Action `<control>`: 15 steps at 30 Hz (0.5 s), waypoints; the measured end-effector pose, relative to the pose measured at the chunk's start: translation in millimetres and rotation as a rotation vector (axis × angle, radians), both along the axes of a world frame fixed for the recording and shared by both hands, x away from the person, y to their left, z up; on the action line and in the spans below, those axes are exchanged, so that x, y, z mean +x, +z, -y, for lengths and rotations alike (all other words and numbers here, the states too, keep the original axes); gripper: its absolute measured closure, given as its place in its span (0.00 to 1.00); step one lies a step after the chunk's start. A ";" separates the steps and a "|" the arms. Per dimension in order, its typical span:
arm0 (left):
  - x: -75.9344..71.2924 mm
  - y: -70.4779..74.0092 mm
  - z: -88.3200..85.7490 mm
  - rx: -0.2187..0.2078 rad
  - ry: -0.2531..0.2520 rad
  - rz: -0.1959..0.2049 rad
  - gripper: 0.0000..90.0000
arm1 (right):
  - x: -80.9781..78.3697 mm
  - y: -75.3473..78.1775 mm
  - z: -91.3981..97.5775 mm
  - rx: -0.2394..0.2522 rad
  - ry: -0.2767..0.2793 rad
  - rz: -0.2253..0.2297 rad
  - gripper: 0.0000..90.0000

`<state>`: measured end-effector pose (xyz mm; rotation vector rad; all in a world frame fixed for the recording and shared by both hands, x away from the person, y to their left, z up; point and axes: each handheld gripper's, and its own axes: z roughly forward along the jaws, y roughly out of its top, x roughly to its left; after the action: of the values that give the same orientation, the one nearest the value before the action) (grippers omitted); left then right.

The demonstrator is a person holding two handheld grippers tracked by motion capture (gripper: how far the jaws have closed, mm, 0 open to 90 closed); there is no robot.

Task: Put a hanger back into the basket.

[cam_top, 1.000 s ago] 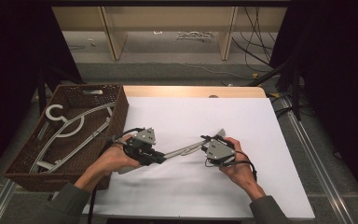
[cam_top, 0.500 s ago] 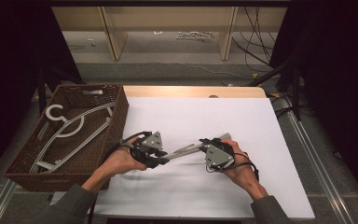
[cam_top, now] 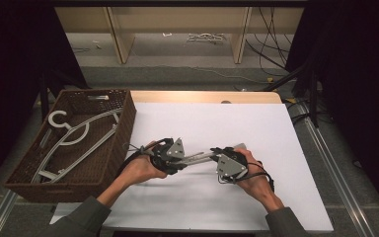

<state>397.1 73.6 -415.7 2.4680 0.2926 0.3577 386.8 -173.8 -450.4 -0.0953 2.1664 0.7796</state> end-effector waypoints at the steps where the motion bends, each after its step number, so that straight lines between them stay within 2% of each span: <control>1: 0.4 0.4 -0.3 0.001 0.002 0.008 0.86 | 0.0 -0.1 0.0 0.003 -0.002 -0.001 0.83; 2: 0.7 0.9 -0.5 0.004 -0.002 0.019 0.86 | 0.1 -0.7 -0.8 0.022 -0.009 -0.004 0.83; 3: 0.1 0.6 -0.4 0.005 -0.009 0.023 0.87 | 0.5 -0.1 -0.5 0.016 -0.004 -0.006 0.83; 7: -1.9 1.3 0.5 -0.005 -0.017 0.017 0.88 | -0.2 -0.5 -0.2 0.057 -0.037 -0.034 0.80; 10: -2.2 6.2 -1.6 -0.029 -0.025 0.030 0.88 | -0.3 2.0 1.0 0.100 -0.080 -0.040 0.68; 11: -2.2 6.2 -1.6 -0.029 -0.025 0.030 0.88 | -0.3 2.0 1.0 0.100 -0.080 -0.040 0.68; 12: -2.1 7.8 -2.9 -0.048 -0.019 0.016 0.88 | -0.8 3.3 1.1 0.124 -0.099 -0.047 0.64; 13: -1.0 11.5 -6.0 -0.058 -0.019 0.021 0.88 | -2.6 7.9 2.0 0.185 -0.148 -0.050 0.50; 15: 1.4 16.4 -10.9 -0.062 -0.007 0.023 0.88 | -5.3 11.9 3.2 0.262 -0.161 -0.076 0.43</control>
<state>398.5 84.5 -399.3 2.4023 0.2805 0.3688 381.5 -177.0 -438.6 0.2434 2.0920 0.9773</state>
